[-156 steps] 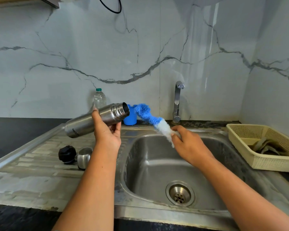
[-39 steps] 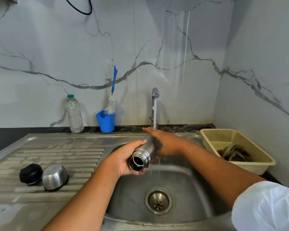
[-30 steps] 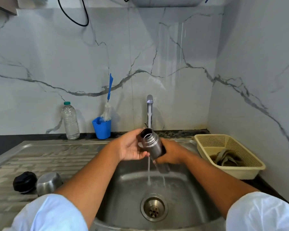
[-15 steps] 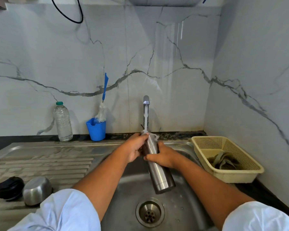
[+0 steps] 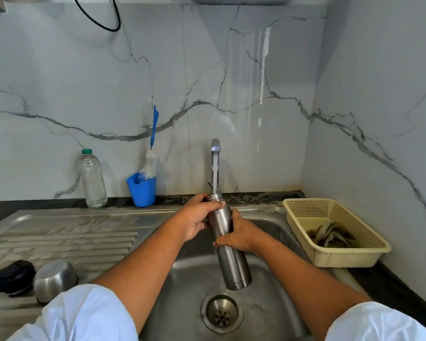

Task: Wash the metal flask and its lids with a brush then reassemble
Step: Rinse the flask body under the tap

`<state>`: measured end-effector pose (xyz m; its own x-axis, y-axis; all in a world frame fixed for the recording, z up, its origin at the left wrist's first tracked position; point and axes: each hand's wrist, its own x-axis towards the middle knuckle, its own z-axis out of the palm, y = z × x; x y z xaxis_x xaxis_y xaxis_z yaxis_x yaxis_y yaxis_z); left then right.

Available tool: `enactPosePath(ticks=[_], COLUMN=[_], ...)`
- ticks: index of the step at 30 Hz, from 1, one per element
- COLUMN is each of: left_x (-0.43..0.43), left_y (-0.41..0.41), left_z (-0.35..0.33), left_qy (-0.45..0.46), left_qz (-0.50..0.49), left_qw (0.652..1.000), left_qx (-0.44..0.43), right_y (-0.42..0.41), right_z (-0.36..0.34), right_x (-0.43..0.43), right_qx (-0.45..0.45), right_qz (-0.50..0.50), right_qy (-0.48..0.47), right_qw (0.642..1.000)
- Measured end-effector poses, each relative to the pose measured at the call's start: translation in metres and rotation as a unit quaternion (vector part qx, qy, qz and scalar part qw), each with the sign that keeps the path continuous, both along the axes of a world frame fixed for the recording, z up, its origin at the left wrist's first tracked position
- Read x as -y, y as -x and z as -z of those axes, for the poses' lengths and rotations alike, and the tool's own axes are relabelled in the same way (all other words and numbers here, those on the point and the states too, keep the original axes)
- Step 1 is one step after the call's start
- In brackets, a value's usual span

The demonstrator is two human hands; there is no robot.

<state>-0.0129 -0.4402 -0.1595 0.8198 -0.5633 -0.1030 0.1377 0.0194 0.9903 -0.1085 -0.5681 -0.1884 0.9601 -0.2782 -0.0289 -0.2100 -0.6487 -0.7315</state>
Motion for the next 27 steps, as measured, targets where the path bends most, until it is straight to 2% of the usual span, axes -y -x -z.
enactPosePath(ticks=[8,16,21,27], left_x=[0.000,-0.007,-0.003,-0.017], left_y=[0.001,0.003,0.004,0.006], left_z=[-0.004,0.002,0.002,0.001], left_qy=[-0.036,-0.045,-0.054,-0.107], left_qz=[0.033,-0.008,-0.018,0.035], left_qw=[0.994,0.993,0.990,0.990], left_qx=[0.093,0.109,0.132,0.081], right_y=[-0.008,-0.007,-0.010,-0.015], right_z=[0.005,-0.003,-0.003,-0.007], right_x=[-0.001,0.005,-0.001,-0.016], right_qx=[0.030,0.004,0.019,0.038], right_qz=[0.036,-0.007,0.008,0.017], right_qy=[-0.031,0.050,-0.004,-0.090], right_qw=[0.998,0.999,1.000,0.995])
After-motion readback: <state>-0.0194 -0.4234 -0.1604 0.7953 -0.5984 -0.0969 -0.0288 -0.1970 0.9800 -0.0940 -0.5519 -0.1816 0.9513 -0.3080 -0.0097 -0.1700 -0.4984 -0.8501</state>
